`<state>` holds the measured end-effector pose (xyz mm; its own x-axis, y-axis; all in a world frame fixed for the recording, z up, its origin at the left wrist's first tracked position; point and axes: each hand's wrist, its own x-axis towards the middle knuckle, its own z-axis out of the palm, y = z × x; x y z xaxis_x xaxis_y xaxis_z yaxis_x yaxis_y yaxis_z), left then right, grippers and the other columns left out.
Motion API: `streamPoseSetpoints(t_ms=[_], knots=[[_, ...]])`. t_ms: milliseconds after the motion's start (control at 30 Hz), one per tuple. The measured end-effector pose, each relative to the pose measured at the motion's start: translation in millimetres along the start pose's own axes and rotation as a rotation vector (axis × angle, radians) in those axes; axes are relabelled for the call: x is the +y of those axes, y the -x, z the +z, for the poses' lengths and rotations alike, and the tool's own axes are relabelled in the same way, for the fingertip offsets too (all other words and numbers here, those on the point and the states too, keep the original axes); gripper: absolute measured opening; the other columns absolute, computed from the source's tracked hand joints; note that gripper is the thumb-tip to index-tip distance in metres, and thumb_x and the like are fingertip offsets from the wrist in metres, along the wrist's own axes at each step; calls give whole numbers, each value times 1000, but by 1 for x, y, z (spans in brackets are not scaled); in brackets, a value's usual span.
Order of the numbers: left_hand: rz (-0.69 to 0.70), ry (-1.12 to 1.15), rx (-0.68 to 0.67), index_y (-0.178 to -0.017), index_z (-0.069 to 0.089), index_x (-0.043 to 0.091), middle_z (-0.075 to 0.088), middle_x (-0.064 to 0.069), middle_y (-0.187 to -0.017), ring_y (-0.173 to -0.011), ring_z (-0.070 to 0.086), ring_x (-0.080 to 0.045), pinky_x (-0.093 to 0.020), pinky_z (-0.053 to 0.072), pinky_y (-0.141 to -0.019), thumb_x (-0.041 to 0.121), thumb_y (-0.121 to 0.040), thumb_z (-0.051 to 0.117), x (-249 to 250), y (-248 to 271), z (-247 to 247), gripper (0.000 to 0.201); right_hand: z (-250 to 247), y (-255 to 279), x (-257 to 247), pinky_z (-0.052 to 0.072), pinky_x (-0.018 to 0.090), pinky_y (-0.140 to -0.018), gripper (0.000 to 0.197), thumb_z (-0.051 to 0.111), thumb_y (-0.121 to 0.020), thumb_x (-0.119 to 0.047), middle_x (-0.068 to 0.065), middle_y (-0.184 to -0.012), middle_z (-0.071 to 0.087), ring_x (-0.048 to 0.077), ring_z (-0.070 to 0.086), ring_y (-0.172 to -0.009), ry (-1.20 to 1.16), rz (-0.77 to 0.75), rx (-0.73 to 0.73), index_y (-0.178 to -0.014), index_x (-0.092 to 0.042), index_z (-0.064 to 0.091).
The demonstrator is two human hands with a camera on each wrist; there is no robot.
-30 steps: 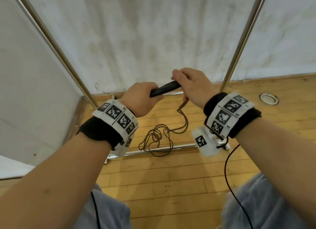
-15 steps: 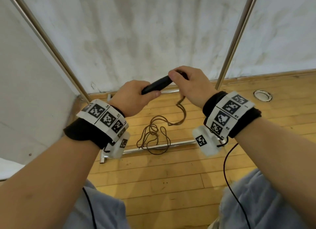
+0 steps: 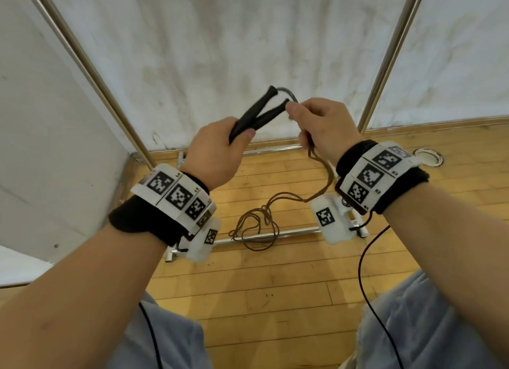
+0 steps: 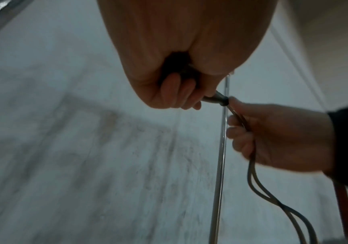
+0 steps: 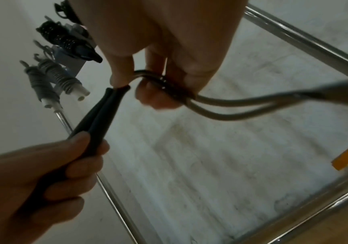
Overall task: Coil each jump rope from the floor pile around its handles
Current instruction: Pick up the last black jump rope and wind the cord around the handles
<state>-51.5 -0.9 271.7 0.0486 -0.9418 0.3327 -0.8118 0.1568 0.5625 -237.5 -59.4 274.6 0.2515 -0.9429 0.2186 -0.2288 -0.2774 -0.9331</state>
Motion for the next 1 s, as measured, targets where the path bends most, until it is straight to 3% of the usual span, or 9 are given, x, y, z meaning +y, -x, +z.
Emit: streamPoseSetpoints(t_ms=[100,167,300,367,467,633,800,900,1000], knots=[[-135,288,24,-89,61,13,49,4,-63,-54,46,-17,-32,40,-55,33,-97,48,0,-5,-5,25,4,0,6,47,28,-72,34,50,-94,-40,-5,-62,62,12,60,-61,102,21,-113,-70,-17,61],[-222,517,19,-91,60,14,46,6,-62,-50,42,-15,-32,37,-51,31,-97,48,2,-6,-5,22,11,2,10,49,33,-81,30,46,-97,-32,-3,-65,62,18,65,-69,79,43,-204,-74,-18,58],[-349,670,37,-87,54,16,42,5,-64,-47,40,-8,-22,39,-45,29,-94,56,3,-7,-3,15,19,2,15,45,27,-50,27,40,-99,-21,-9,-50,46,10,45,-45,-30,139,-197,-81,-16,60],[-394,723,34,-86,53,16,42,3,-66,-49,41,-9,-20,41,-45,24,-94,58,2,-8,-3,12,21,2,14,41,26,-50,28,40,-99,-20,-13,-44,40,8,40,-42,-81,162,-180,-80,-15,60],[-447,823,101,-91,51,17,51,1,-67,-54,55,-14,-22,48,-49,23,-97,51,5,-9,-1,9,27,7,11,51,30,-58,22,42,-99,-20,-12,-42,41,10,48,-44,-176,195,-239,-87,-14,59],[-519,1044,60,-111,45,24,72,-12,-94,-81,72,-29,-42,59,-75,30,-102,42,14,-7,1,12,51,24,9,49,32,-59,21,42,-99,-23,-13,-47,43,9,43,-46,-114,218,-385,-82,-16,52],[-541,1188,-37,-121,45,15,74,-14,-88,-83,72,-28,-33,58,-64,31,-103,37,26,-1,-2,25,72,36,6,48,30,-56,21,41,-99,-20,1,-59,47,13,53,-45,79,200,-500,-79,-18,50],[-547,1255,2,-112,50,16,74,-9,-80,-71,72,-25,-34,59,-66,31,-103,38,32,-1,-8,21,74,36,2,43,30,-53,23,39,-100,-24,0,-61,45,15,43,-47,70,246,-550,-82,-15,51],[-576,1328,101,-102,51,14,55,1,-57,-46,49,-14,-29,47,-52,30,-102,41,36,-2,-12,19,77,37,0,34,24,-46,22,40,-99,-29,-3,-62,44,11,36,-46,124,263,-573,-82,-18,50]])
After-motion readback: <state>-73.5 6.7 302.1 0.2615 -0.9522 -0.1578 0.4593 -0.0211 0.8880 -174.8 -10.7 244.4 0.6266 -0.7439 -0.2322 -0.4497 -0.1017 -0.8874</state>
